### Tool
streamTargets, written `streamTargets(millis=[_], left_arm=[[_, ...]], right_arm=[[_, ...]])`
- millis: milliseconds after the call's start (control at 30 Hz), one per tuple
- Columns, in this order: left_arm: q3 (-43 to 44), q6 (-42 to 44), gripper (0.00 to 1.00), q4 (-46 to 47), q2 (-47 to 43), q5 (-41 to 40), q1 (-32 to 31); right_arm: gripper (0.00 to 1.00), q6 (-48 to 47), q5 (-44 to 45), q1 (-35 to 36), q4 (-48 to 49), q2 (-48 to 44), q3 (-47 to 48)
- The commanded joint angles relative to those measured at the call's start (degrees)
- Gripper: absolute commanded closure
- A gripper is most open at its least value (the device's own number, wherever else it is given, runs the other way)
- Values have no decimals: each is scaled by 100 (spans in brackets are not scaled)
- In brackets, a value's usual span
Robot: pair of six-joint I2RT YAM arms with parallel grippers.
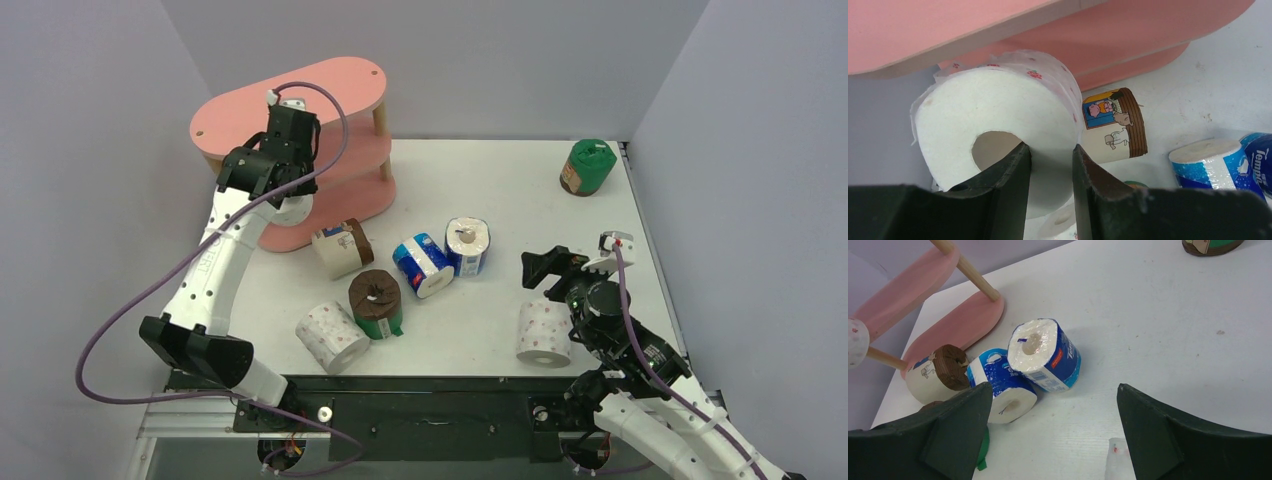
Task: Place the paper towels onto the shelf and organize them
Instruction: Place the paper towel on the shelf.
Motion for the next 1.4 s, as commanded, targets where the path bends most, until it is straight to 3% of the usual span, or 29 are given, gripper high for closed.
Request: streamTargets(millis=[0,1067,1200,1367], left_arm=[[34,-161,83,678,-121,-156,252],[-375,-266,75,1622,-70,-598,861],[-419,-288,70,1705,-65,-560,878],[-410,-287,58,1733,-39,-491,887]], right_arm=[[10,40,-137,-35,297,137,-11],[11,139,-233,-41,462,336,-178],[11,159,-259,-29,461,331,-190],[11,160,-245,-35,477,345,-176]])
